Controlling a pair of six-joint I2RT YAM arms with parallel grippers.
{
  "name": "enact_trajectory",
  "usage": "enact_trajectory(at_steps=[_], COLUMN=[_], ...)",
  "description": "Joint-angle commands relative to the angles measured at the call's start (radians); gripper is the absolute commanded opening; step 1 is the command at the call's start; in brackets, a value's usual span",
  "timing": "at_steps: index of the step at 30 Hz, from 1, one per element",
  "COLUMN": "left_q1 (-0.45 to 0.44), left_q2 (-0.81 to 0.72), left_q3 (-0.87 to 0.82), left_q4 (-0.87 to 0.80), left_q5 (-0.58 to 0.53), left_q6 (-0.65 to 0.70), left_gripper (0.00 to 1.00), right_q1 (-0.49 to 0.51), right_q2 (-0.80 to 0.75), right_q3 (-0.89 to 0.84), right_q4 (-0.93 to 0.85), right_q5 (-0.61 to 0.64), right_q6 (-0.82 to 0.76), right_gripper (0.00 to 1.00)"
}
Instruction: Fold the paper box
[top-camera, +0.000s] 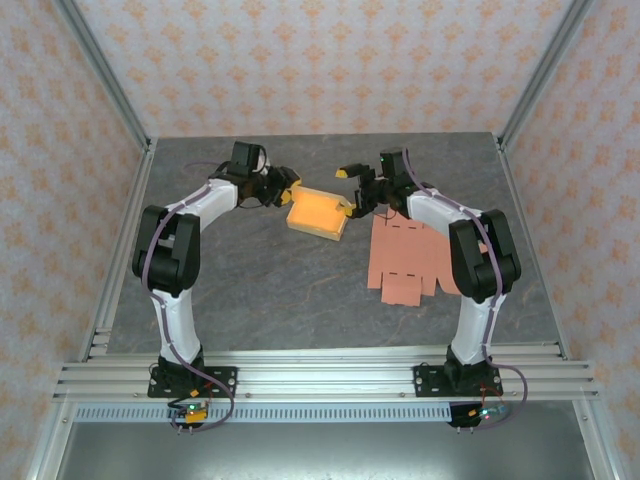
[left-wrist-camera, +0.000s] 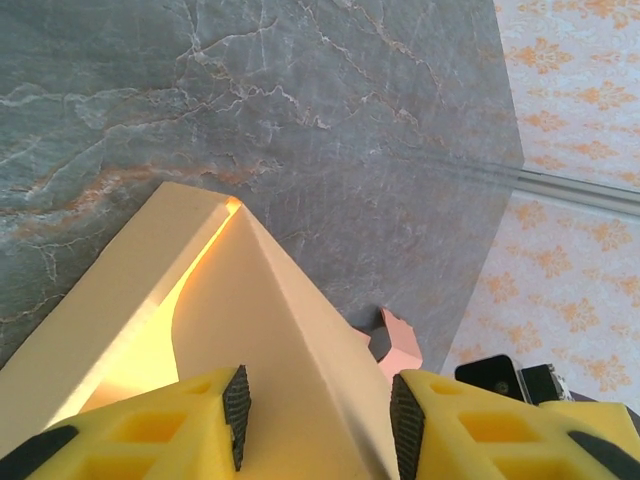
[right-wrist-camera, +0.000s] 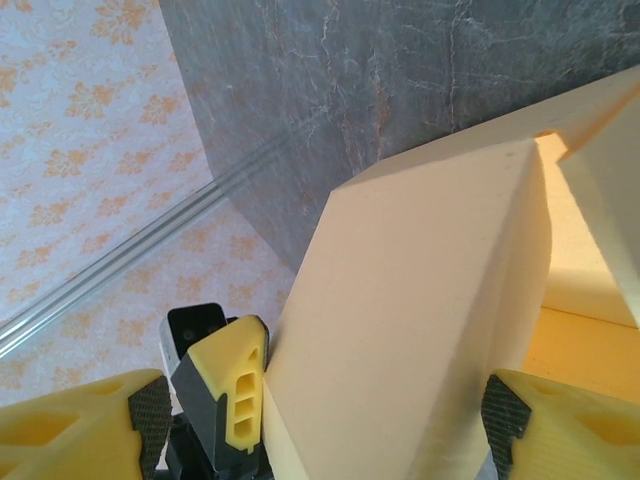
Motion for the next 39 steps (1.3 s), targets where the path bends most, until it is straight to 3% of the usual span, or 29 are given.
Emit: enact_trajectory(at_steps=[1,5,11,21,28,33,39], left_q1=[-0.012,-0.019,-0.051,-0.06,-0.077,-0.087,-0.085], left_q2=[-0.068,-0.112,-0.125,-0.142,-0.139,-0.143,-0.139], left_q3=[-0.054,-0.118,-0.116,-0.145,-0.182,-0.193,-0.204], left_q4=[0.03,0.037,-0.081,-0.173,-0.152,-0.185,-0.209], left_q5=[0.042,0.026,-0.052,-0.138,-0.159,-0.194,-0.209], left_q6=[0.013,0.052,0.213,0.335,0.331,0.358,0.385], left_gripper=[0.41,0.37,0.3,0.29,0.28,0.29,0.35], right_q1=[0.014,0.014,0.009,-0.034,-0.047,-0.008,0.043], right_q2=[0.013,-0.008,-0.026,-0.122,-0.157,-0.072,0.025], right_q3=[-0.019,-0.069,-0.107,-0.086,-0.014,0.092,0.14], right_q4=[-0.005,-0.053,-0.121,-0.34,-0.498,-0.654,-0.76], right_q5=[0.0,0.026,0.049,0.113,0.137,0.14,0.291], right_q6=[0.009,-0.052,-0.135,-0.304,-0.455,-0.647,-0.828], right_gripper=[0.81,0.81,0.81,0.85,0.85,0.85,0.77])
